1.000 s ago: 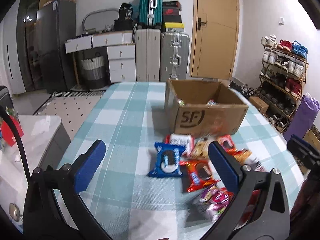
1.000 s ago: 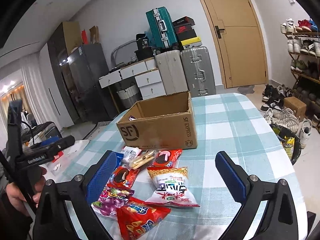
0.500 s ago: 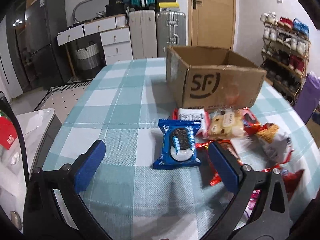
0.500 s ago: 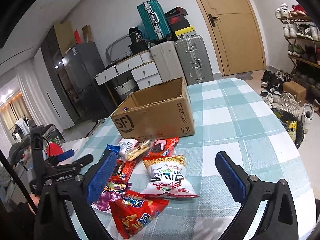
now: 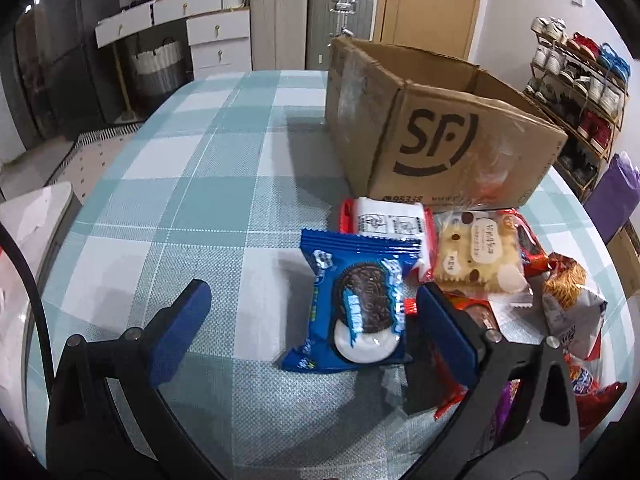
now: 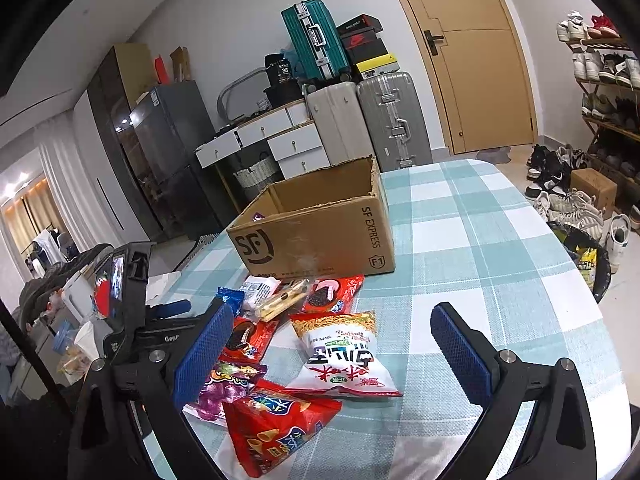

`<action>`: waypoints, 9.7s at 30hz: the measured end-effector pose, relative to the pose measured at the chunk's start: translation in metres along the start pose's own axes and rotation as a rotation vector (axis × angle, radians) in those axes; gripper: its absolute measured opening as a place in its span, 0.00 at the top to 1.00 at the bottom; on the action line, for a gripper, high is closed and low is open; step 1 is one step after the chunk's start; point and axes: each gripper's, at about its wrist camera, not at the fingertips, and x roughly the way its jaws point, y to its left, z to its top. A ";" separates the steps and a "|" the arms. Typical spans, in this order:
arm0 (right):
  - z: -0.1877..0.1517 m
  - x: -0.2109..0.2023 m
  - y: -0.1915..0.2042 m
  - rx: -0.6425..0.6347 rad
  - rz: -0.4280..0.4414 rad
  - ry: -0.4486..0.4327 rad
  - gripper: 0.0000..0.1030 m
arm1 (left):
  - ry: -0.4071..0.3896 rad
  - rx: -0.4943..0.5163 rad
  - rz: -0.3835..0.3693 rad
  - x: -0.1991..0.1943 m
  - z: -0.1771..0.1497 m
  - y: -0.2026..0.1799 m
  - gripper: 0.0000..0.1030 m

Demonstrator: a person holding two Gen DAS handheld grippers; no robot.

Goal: Organize snacks
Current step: 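Lower the left tool onto the blue Oreo pack and grasp it, then hold the Oreo pack in the left tool while the right tool grasps the noodle snack bag, then lift the Oreo pack and noodle bag and carry both over the box, then lower both tools into the box and open them to drop the snacks, then withdraw both open tools from the box back toward the remaining snacks, then grasp the red chip bag with the right tool while the left tool grasps the purple candy bag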

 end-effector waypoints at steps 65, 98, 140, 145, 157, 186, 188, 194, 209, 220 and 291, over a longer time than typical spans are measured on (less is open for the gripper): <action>-0.019 0.074 -0.016 0.094 0.034 0.270 0.02 | -0.026 -0.109 -0.121 -0.074 -0.038 0.012 0.60; -0.019 0.086 -0.011 0.057 0.077 0.309 0.52 | 0.009 -0.100 -0.047 -0.060 -0.039 0.012 0.60; 0.107 -0.061 0.078 -0.026 0.222 0.001 0.52 | -0.170 -0.026 -0.201 -0.218 0.040 -0.030 0.60; 0.137 -0.063 0.087 -0.029 0.242 -0.005 0.52 | -0.167 0.005 -0.190 -0.223 0.071 -0.050 0.60; 0.194 -0.012 0.068 0.013 0.227 0.032 0.52 | -0.095 -0.040 -0.221 -0.165 0.148 -0.066 0.60; 0.196 0.196 0.003 0.000 0.086 0.226 0.52 | 0.037 0.019 -0.140 0.024 0.221 -0.091 0.60; 0.189 0.202 0.000 0.018 0.079 0.237 0.52 | 0.044 0.019 -0.132 0.032 0.221 -0.091 0.60; 0.179 0.211 -0.009 0.032 0.076 0.245 0.52 | 0.067 0.005 -0.160 0.039 0.215 -0.088 0.60; 0.182 0.186 -0.003 0.003 0.023 0.219 0.47 | 0.044 0.039 -0.132 -0.018 0.201 -0.083 0.59; 0.187 0.097 0.023 -0.008 0.027 0.140 0.47 | -0.094 0.054 -0.108 -0.121 0.169 -0.097 0.50; -0.068 0.037 0.052 -0.188 -0.022 0.345 0.16 | -0.237 -0.060 -0.065 -0.172 -0.104 -0.032 0.04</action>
